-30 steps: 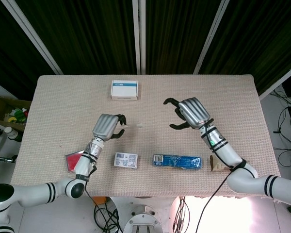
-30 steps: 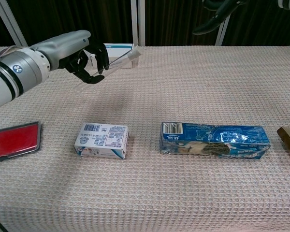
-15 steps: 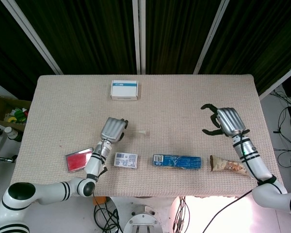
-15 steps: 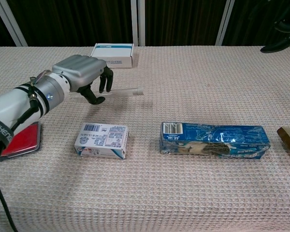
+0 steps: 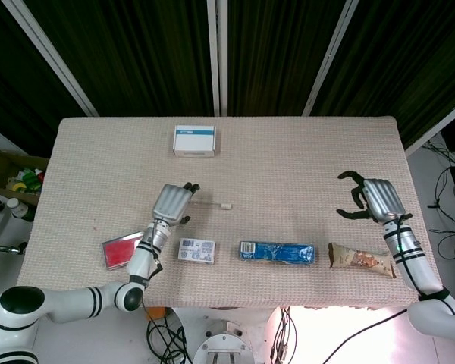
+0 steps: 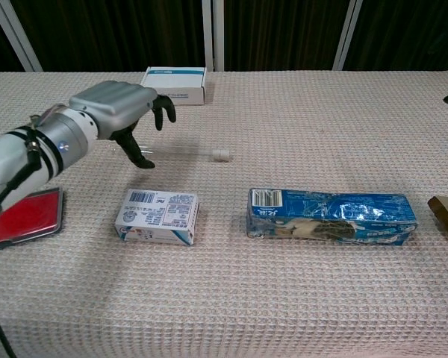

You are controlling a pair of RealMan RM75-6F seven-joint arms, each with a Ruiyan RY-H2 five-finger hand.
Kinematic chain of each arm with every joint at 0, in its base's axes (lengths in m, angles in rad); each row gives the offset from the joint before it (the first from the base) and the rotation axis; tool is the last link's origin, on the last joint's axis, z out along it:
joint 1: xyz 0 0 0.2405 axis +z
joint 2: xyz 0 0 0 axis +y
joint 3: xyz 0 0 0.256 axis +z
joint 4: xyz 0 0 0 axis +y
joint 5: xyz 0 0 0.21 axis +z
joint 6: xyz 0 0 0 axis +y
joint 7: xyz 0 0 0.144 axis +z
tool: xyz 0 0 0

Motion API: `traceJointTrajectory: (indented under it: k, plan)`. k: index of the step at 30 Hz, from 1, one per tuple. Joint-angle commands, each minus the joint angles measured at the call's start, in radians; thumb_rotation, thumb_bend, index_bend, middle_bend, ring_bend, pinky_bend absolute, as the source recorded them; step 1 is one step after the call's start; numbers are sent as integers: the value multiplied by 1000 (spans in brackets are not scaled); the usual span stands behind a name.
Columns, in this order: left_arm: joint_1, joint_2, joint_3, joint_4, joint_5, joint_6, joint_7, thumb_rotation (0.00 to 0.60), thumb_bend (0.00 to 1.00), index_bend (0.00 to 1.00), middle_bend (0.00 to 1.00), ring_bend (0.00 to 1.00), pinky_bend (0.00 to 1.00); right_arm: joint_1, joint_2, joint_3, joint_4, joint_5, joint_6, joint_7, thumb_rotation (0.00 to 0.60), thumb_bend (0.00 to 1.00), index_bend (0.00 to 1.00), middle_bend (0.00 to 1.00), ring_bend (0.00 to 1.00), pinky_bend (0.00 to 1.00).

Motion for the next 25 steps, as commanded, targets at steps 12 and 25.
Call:
traceJointTrajectory:
  k: [12, 25]
  plan:
    - [416, 622, 135, -216, 280, 295, -563, 489, 44, 257, 213, 141, 179, -183, 182, -36, -83, -25, 159, -8, 600, 99, 0, 0, 0, 20]
    - [700, 688, 273, -357, 435, 572, -564, 600, 51, 257, 212, 141, 180, -341, 128, -103, -135, -168, 375, -82, 600, 176, 0, 63, 0, 16]
